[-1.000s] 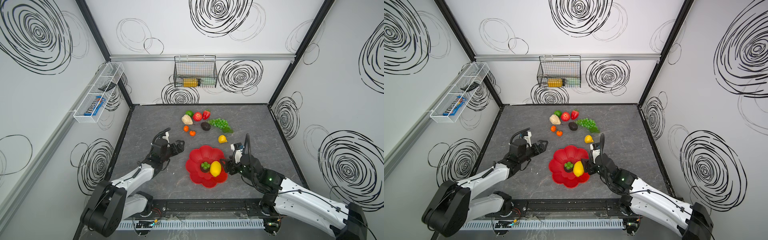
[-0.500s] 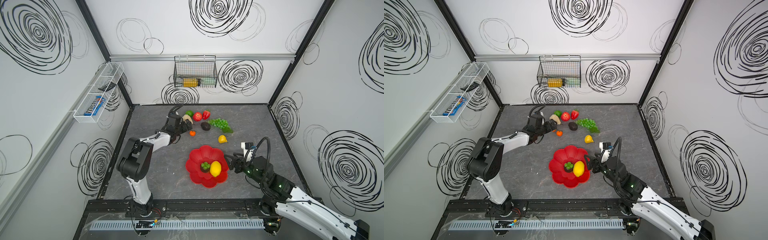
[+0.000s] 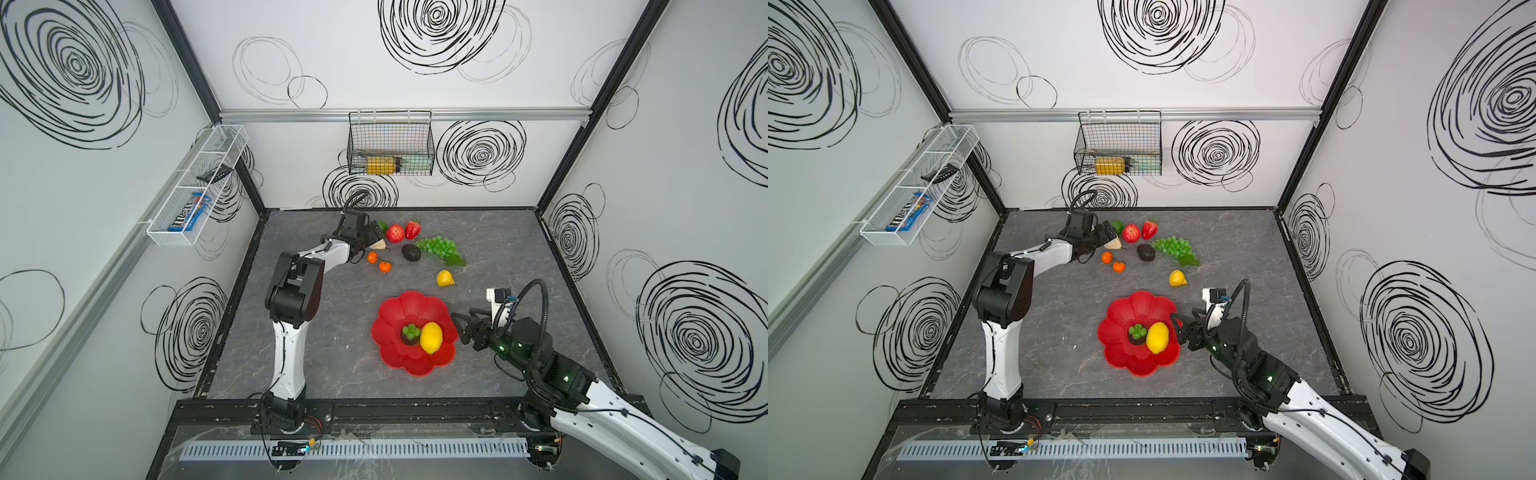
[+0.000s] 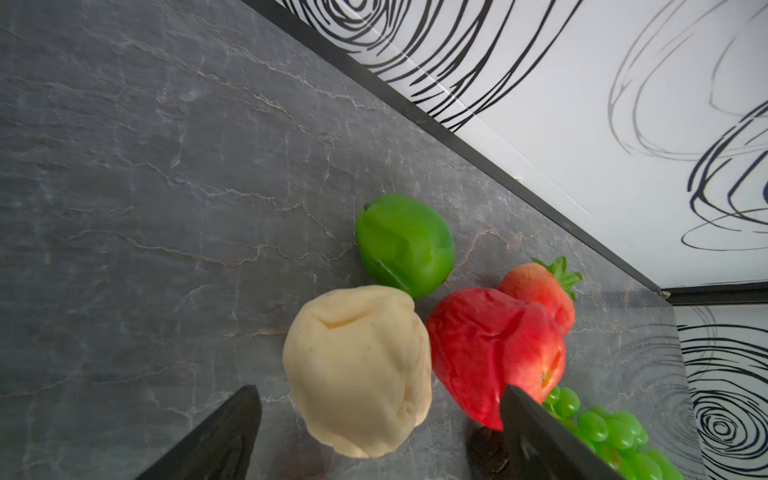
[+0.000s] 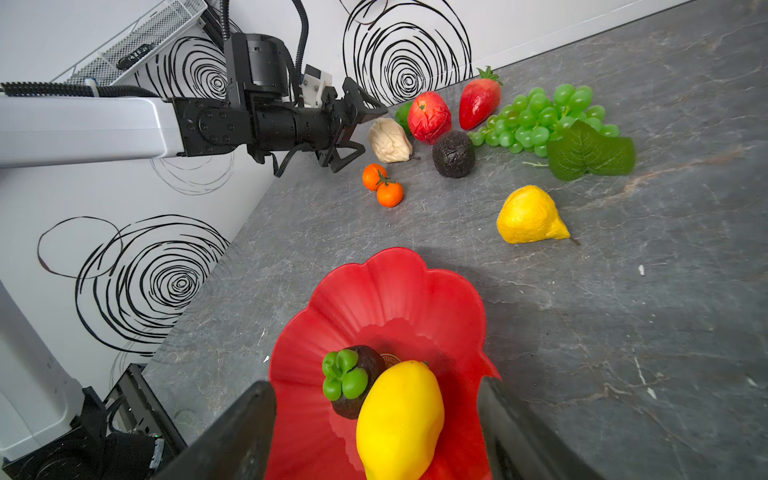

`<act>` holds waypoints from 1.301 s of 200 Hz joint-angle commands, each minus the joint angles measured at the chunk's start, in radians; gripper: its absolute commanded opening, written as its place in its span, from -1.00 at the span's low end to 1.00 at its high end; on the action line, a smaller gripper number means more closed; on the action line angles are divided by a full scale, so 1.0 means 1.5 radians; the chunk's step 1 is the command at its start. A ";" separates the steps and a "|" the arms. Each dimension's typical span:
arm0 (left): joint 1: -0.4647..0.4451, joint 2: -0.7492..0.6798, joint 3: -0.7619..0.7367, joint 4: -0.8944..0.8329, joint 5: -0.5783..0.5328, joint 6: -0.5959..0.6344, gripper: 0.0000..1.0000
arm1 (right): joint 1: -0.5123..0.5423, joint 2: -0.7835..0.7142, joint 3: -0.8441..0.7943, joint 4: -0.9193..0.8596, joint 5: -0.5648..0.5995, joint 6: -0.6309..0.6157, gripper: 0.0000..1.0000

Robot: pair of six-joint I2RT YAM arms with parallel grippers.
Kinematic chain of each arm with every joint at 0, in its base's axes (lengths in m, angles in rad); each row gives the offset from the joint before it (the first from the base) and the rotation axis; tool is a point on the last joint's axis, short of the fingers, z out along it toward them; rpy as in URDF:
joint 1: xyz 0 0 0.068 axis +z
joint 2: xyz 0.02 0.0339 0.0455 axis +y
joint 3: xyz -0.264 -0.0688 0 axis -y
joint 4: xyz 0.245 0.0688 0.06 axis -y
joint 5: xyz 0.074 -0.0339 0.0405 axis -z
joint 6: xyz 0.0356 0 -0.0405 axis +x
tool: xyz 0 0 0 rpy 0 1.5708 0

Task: Place and organize the fake fruits in the fruit bowl
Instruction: 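Open the right gripper and lift away while the left gripper reaches the cream pear, then grasp the cream pear with the left gripper and carry it toward the bowl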

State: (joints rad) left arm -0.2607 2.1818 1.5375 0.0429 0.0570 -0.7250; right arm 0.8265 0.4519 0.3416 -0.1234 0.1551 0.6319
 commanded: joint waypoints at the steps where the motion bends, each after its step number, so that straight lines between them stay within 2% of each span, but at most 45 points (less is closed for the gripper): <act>1: 0.005 0.040 0.044 -0.040 -0.014 -0.003 0.83 | -0.004 -0.002 -0.007 -0.002 -0.001 0.004 0.63; 25: 0.012 0.066 0.066 -0.047 -0.014 -0.005 0.78 | -0.005 -0.001 -0.007 -0.005 0.005 0.005 0.65; 78: 0.022 0.103 0.090 -0.040 0.014 -0.013 0.53 | -0.008 -0.003 -0.011 -0.021 0.002 0.005 0.67; 125: 0.031 0.092 0.061 -0.007 0.038 -0.029 0.26 | -0.009 0.004 -0.014 -0.013 -0.005 0.007 0.67; 152: 0.037 0.061 0.023 0.032 0.050 -0.047 0.20 | -0.009 0.016 -0.013 -0.003 -0.010 0.009 0.67; 184: 0.054 -0.002 -0.032 0.084 0.070 -0.079 0.18 | -0.010 0.030 -0.007 0.003 -0.015 0.008 0.68; 223: 0.077 -0.132 -0.144 0.139 0.071 -0.116 0.19 | -0.010 0.035 -0.008 0.026 -0.022 0.009 0.68; 260: 0.074 -0.304 -0.344 0.237 0.059 -0.177 0.21 | -0.010 0.064 -0.010 0.079 -0.039 0.006 0.68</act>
State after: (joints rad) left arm -0.1417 1.8687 1.1683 0.2371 0.1501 -0.9077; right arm 0.8165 0.5213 0.3313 -0.0917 0.1184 0.6319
